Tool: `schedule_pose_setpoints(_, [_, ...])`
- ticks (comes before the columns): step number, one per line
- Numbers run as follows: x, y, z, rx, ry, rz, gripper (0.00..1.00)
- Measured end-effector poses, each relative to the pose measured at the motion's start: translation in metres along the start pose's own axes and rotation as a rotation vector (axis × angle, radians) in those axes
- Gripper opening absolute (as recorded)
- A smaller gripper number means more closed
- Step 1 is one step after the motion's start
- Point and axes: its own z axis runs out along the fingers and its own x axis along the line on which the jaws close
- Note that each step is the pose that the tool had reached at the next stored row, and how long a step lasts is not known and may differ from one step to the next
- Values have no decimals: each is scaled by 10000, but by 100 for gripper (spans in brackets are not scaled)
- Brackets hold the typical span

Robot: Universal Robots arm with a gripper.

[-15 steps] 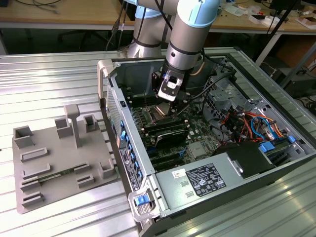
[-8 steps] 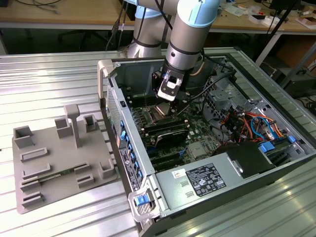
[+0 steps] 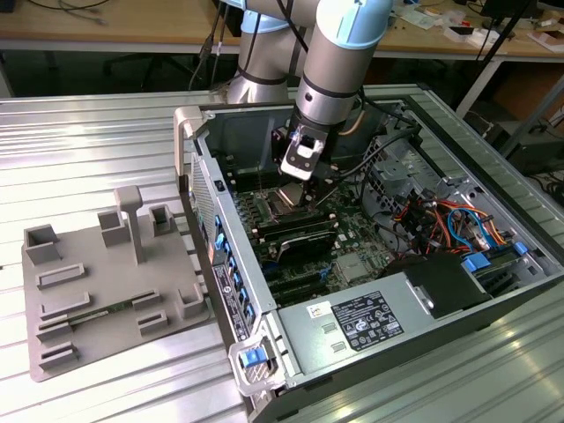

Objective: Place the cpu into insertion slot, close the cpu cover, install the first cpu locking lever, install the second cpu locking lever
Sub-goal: 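Place the cpu into insertion slot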

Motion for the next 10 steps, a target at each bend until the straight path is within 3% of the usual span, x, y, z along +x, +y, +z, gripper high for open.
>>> schedule_pose_setpoints(10, [0, 0, 1, -2, -5, 236, 55])
